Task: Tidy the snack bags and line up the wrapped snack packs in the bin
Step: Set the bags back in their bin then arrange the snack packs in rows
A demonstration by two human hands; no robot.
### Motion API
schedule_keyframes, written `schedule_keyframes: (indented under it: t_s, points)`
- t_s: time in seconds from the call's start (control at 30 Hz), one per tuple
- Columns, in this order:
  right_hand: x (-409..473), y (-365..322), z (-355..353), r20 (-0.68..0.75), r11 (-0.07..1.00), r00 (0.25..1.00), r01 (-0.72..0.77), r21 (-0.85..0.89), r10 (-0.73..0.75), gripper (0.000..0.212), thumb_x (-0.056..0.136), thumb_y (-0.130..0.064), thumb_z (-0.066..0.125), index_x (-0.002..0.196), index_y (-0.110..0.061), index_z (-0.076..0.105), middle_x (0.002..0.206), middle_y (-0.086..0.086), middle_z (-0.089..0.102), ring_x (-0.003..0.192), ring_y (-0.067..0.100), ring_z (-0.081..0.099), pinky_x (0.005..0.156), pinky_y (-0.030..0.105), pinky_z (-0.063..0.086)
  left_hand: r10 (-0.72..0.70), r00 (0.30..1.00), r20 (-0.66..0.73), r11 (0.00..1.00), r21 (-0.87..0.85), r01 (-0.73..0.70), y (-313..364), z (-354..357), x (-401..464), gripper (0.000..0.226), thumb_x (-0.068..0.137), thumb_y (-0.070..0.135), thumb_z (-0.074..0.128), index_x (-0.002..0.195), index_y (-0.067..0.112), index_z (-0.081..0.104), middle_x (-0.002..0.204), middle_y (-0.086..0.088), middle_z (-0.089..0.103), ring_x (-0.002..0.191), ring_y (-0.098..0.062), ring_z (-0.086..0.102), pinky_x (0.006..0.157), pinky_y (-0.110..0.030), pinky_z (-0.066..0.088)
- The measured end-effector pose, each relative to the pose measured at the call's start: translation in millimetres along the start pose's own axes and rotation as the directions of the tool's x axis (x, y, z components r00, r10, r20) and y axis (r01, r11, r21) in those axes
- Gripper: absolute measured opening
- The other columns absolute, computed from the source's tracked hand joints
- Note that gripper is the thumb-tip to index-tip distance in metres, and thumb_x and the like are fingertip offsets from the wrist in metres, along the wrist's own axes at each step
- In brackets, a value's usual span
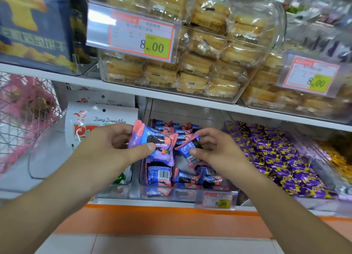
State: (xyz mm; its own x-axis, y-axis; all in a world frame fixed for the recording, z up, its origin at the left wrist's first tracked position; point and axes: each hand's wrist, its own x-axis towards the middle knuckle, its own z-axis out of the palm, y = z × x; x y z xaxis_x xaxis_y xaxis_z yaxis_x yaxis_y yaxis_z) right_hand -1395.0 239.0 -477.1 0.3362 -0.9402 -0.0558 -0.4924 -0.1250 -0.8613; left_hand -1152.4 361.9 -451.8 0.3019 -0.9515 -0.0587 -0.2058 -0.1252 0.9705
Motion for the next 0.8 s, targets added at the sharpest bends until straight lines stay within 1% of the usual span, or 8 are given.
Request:
schedule_keyframes:
  t_s: [0.17, 0.3, 0.4, 0.53, 0.6, 0.67, 0.73, 0.8]
  points:
    - [-18, -14, -5, -0.072, 0.985, 0.986, 0.157, 0.077, -0.152, 0.032, 0.079, -0.003, 0.087, 0.094, -0.029, 0.079, 0.105, -0.004, 0.078, 0.100, 0.015, 0.074, 0.086, 0.039, 0.061, -0.023, 0.999, -0.040, 0.999, 0.040, 0.024, 2, 8, -2, 0.022, 0.079, 0.037, 0.086, 0.097, 0.028, 0.078, 0.089, 0.026, 0.079, 0.080, 0.003, 0.074, 0.073, -0.023, 0.053]
    - [-25, -27, -5, -0.157, 0.930, 0.944, 0.316, 0.188, -0.289, 0.042, 0.073, 0.015, 0.084, 0.093, -0.022, 0.083, 0.115, -0.004, 0.074, 0.111, 0.009, 0.071, 0.092, 0.030, 0.058, -0.087, 0.987, -0.137, 0.996, 0.016, 0.090, 4, 12, -6, 0.020, 0.076, 0.048, 0.085, 0.088, 0.033, 0.077, 0.086, 0.024, 0.078, 0.075, -0.014, 0.076, 0.063, -0.028, 0.054]
    - [-31, -35, 4, -0.162, 0.894, 0.921, 0.384, 0.233, -0.354, 0.045, 0.071, 0.020, 0.082, 0.093, -0.020, 0.084, 0.124, 0.000, 0.068, 0.122, 0.011, 0.066, 0.096, 0.032, 0.058, -0.156, 0.982, -0.105, 0.987, -0.042, 0.153, 9, 19, -10, 0.021, 0.079, 0.043, 0.084, 0.092, 0.031, 0.075, 0.083, 0.023, 0.079, 0.070, -0.018, 0.080, 0.073, -0.042, 0.063]
    - [-40, -38, 14, -0.071, 0.874, 0.923, 0.381, 0.302, -0.378, 0.034, 0.080, 0.011, 0.073, 0.100, -0.015, 0.083, 0.132, -0.001, 0.065, 0.130, 0.012, 0.060, 0.105, 0.043, 0.052, -0.233, 0.972, -0.039, 0.951, -0.216, 0.220, 4, 24, -11, 0.051, 0.083, 0.028, 0.086, 0.123, 0.003, 0.066, 0.110, -0.011, 0.078, 0.079, -0.027, 0.082, 0.080, -0.044, 0.066]
    - [-42, -40, 14, -0.039, 0.857, 0.943, 0.316, 0.408, -0.330, 0.023, 0.086, -0.012, 0.065, 0.101, -0.011, 0.083, 0.136, -0.003, 0.066, 0.133, 0.012, 0.058, 0.106, 0.042, 0.047, -0.269, 0.963, -0.017, 0.927, -0.277, 0.254, 3, 22, -12, 0.067, 0.083, 0.029, 0.087, 0.137, 0.002, 0.058, 0.123, -0.013, 0.071, 0.081, -0.028, 0.082, 0.083, -0.042, 0.065]
    - [-43, -43, 16, -0.034, 0.857, 0.956, 0.276, 0.436, -0.291, 0.023, 0.090, -0.024, 0.067, 0.097, -0.009, 0.083, 0.137, -0.004, 0.067, 0.132, 0.011, 0.059, 0.107, 0.039, 0.045, -0.267, 0.964, -0.014, 0.921, -0.299, 0.250, 3, 21, -12, 0.067, 0.083, 0.028, 0.087, 0.137, 0.002, 0.059, 0.122, -0.012, 0.072, 0.082, -0.028, 0.082, 0.086, -0.042, 0.064]
    - [-45, -47, 20, -0.063, 0.879, 0.958, 0.281, 0.384, -0.279, 0.007, 0.091, -0.010, 0.076, 0.097, -0.011, 0.079, 0.131, -0.007, 0.069, 0.127, 0.005, 0.063, 0.103, 0.033, 0.051, -0.249, 0.968, -0.020, 0.921, -0.314, 0.230, 4, 22, -13, 0.063, 0.083, 0.025, 0.086, 0.134, 0.000, 0.059, 0.114, -0.011, 0.073, 0.082, -0.028, 0.082, 0.088, -0.043, 0.063]
    - [-45, -48, 25, -0.039, 0.884, 0.965, 0.254, 0.393, -0.260, 0.032, 0.087, 0.010, 0.075, 0.110, -0.012, 0.071, 0.119, -0.007, 0.074, 0.115, 0.004, 0.070, 0.093, 0.027, 0.057, -0.225, 0.974, -0.036, 0.931, -0.305, 0.204, 5, 22, -13, 0.055, 0.083, 0.021, 0.085, 0.127, -0.001, 0.062, 0.110, -0.011, 0.074, 0.082, -0.028, 0.082, 0.086, -0.043, 0.064]
